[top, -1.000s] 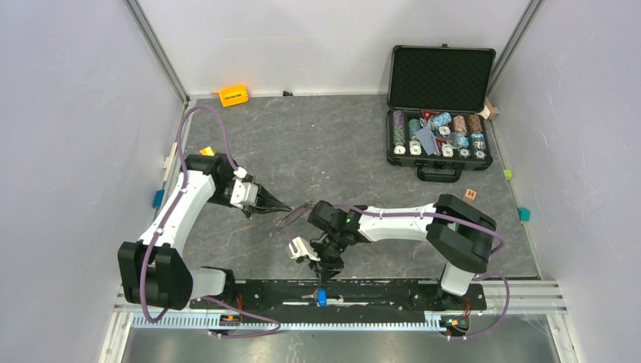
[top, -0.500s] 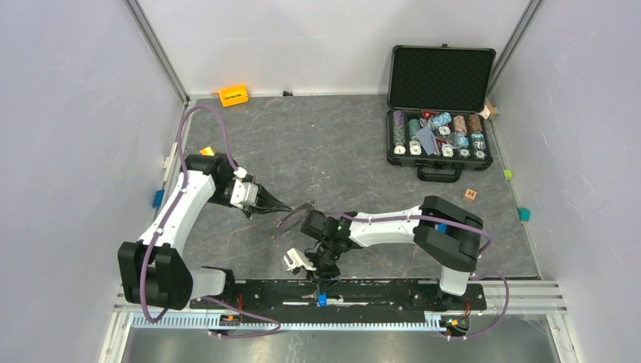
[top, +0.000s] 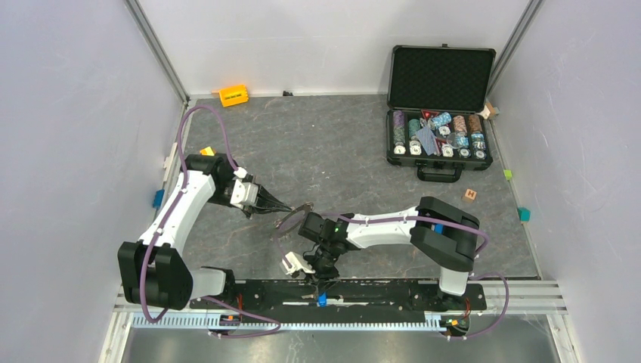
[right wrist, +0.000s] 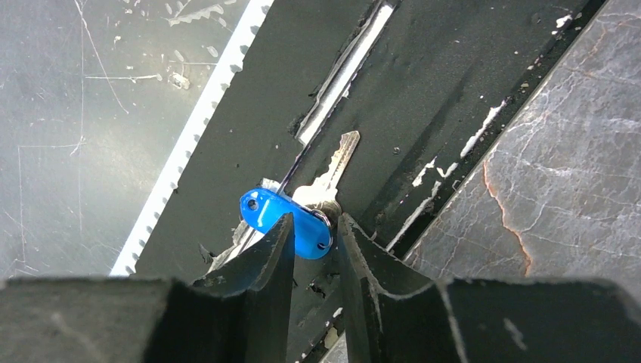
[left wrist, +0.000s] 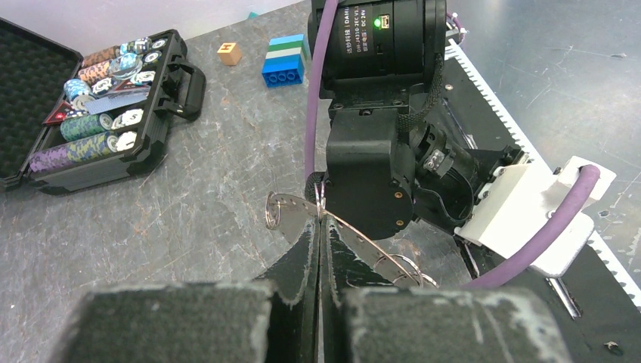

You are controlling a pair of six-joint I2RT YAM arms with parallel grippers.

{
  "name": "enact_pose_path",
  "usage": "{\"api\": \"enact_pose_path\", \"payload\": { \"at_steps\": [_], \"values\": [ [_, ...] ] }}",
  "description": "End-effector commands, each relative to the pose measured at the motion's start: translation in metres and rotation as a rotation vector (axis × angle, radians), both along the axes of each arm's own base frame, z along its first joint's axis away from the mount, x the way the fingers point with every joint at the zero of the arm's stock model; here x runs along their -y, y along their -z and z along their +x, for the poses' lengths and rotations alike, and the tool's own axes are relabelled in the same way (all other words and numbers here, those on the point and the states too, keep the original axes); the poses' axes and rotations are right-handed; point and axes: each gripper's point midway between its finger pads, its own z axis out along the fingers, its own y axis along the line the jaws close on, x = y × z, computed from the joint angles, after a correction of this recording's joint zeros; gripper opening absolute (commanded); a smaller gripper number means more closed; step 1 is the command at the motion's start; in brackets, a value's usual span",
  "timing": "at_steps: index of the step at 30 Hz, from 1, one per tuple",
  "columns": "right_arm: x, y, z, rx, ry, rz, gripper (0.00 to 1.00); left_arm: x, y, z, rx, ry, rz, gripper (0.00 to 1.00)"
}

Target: Put the keys on the keyring

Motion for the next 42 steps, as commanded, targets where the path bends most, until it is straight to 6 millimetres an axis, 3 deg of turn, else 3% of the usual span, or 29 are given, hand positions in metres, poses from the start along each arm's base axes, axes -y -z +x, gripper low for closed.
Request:
{"api": "enact_pose_path", "payload": {
  "at_steps": [1, 15, 23, 29, 37, 42],
  "values": [
    [-0.003, -0.002, -0.003, -0.005, -0.033, 0.019, 0.32, 0.002, -0.019, -0.001, 0.166, 0.003, -0.074, 0.02],
    [-0.003, 0.000, -0.001, 0.004, -0.032, 0.014, 0.15, 0.002, -0.018, -0.002, 0.162, 0.003, -0.073, 0.02],
    [-0.006, -0.011, 0.006, 0.025, -0.021, 0.035, 0.00, 0.002, -0.018, -0.002, 0.162, 0.003, -0.073, 0.02],
    [-0.002, -0.034, 0.024, 0.067, -0.010, 0.094, 0.00, 0.003, -0.019, -0.001, 0.153, 0.002, -0.080, 0.02],
    [0.015, -0.088, 0.054, 0.208, -0.062, 0.239, 0.00, 0.007, -0.021, 0.002, 0.105, 0.002, -0.100, 0.02],
    [0.029, -0.121, 0.088, 0.346, -0.038, 0.308, 0.00, 0.013, -0.024, -0.003, 0.085, 0.025, -0.117, 0.02]
  ]
}}
